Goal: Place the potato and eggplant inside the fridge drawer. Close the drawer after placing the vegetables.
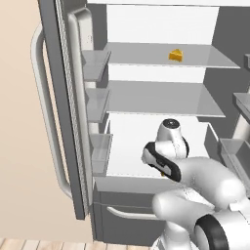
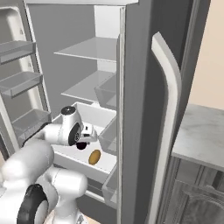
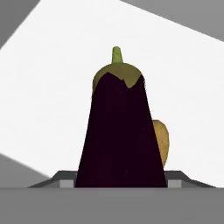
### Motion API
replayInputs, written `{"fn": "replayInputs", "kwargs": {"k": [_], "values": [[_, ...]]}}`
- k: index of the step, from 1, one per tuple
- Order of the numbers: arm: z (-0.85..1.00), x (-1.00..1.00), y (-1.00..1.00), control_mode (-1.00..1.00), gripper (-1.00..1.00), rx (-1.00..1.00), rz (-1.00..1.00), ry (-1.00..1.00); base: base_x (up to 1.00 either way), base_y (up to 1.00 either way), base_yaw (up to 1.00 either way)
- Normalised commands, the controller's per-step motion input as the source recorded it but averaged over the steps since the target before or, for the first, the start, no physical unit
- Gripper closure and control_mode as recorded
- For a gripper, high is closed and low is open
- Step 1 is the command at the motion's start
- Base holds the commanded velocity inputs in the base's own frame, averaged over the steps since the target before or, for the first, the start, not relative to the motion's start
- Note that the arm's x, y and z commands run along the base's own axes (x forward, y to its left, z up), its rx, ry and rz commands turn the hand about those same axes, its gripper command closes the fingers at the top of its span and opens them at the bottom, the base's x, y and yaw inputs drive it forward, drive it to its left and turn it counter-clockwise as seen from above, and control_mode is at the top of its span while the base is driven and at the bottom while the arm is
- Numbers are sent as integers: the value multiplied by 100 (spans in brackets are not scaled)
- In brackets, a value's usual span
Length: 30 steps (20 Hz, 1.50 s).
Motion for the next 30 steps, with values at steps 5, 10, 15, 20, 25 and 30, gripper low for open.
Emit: {"fn": "replayInputs", "kwargs": {"k": [5,10,15,20,25,30], "values": [[-45,41,10,-100,100,0,0,15,0,0,0],[-59,26,4,-100,100,0,0,12,0,0,0],[-60,3,10,-100,100,0,0,8,0,0,0],[-55,1,17,-100,-100,-3,0,11,0,0,0],[4,0,0,-100,-100,-3,0,0,0,0,0],[77,-10,0,-100,-100,-4,0,-8,0,0,0]]}}
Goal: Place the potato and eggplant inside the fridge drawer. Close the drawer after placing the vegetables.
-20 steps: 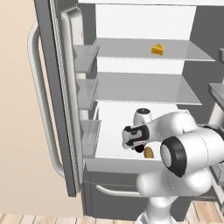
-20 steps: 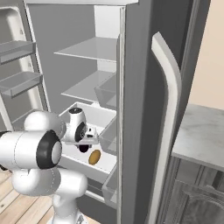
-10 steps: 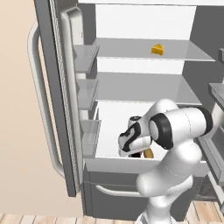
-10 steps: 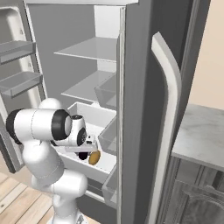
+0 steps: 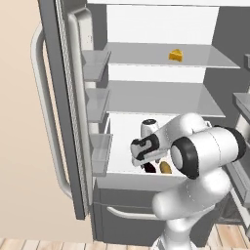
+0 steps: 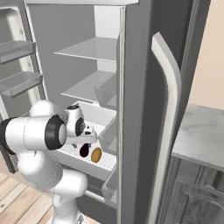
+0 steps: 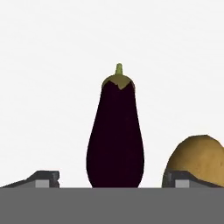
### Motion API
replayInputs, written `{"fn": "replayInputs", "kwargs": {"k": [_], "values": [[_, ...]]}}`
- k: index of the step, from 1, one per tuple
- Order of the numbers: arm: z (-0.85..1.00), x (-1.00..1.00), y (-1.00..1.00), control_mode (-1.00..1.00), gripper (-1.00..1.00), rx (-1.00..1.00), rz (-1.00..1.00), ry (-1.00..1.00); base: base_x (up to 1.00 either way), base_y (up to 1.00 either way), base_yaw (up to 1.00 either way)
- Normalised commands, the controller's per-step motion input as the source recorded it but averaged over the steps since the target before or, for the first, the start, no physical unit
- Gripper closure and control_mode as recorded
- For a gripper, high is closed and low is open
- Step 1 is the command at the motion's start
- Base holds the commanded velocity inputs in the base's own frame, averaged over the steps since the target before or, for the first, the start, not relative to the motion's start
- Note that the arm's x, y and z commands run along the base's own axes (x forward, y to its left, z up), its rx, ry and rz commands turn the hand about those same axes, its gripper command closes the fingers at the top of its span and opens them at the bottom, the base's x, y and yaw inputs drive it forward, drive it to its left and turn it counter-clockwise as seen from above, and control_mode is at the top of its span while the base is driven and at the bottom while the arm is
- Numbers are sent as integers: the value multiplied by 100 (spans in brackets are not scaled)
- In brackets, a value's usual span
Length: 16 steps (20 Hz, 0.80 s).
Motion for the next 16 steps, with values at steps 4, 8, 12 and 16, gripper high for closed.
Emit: {"fn": "replayInputs", "kwargs": {"k": [4,8,12,16], "values": [[99,-43,1,-100,-100,-1,0,-12,0,0,0],[54,-77,16,-100,-100,0,0,-2,0,0,0],[6,-91,36,-100,-100,-1,4,0,0,0,0],[1,-74,58,-100,-100,-3,10,0,0,0,0]]}}
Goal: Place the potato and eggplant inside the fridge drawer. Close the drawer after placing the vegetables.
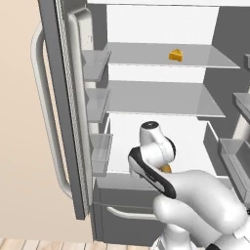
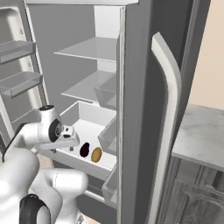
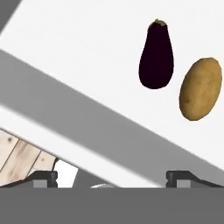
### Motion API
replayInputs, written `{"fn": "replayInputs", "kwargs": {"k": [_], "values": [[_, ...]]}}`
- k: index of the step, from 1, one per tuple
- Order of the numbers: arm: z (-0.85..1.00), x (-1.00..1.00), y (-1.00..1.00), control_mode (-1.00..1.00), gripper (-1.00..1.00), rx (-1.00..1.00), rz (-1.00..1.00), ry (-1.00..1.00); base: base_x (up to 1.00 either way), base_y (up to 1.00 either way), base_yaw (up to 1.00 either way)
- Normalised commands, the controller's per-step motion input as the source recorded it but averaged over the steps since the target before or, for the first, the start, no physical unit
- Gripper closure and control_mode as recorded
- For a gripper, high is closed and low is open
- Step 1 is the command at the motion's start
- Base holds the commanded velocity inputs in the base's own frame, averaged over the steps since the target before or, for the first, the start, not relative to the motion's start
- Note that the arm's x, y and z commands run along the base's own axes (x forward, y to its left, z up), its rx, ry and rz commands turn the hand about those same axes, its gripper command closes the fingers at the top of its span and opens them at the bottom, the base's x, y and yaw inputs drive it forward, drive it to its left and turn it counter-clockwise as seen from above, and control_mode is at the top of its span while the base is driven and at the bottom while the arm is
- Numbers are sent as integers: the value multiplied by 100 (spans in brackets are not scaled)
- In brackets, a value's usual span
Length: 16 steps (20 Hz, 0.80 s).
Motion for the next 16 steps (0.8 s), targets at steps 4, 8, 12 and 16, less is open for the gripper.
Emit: {"fn": "replayInputs", "kwargs": {"k": [4,8,12,16], "values": [[-9,-28,40,-100,-100,-2,8,1,0,0,0],[-42,0,28,-100,-100,-3,4,3,0,0,0],[-54,19,6,-100,-100,-1,6,6,0,0,0],[-23,58,-20,-100,-100,0,10,3,0,0,0]]}}
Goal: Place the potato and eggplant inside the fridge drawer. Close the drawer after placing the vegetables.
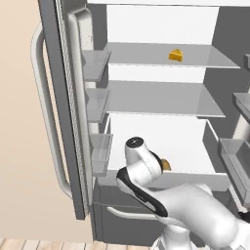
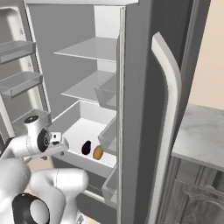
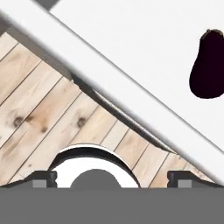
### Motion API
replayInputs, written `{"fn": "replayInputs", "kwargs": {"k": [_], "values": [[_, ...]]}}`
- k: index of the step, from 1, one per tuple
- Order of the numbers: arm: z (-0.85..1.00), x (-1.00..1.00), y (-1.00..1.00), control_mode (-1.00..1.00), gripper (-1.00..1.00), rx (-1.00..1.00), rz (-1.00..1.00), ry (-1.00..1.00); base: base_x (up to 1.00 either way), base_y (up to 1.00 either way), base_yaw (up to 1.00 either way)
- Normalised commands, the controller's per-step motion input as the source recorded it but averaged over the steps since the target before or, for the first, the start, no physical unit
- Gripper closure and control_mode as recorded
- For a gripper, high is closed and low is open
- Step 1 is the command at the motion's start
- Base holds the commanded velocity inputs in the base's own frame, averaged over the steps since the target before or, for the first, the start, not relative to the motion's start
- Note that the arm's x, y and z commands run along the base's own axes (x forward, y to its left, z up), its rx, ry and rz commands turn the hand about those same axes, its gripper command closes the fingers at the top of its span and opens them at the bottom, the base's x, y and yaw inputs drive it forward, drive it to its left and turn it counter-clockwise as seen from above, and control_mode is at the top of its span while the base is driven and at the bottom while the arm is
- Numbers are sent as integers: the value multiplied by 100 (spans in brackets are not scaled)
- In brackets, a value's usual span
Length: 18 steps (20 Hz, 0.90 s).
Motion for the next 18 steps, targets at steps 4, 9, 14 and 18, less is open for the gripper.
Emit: {"fn": "replayInputs", "kwargs": {"k": [4,9,14,18], "values": [[-9,79,-35,-100,-100,0,10,5,0,0,0],[0,82,-37,-100,-100,0,8,1,0,0,0],[0,70,-37,-100,-100,0,1,0,0,0,0],[2,62,-29,-100,-100,0,0,1,0,0,0]]}}
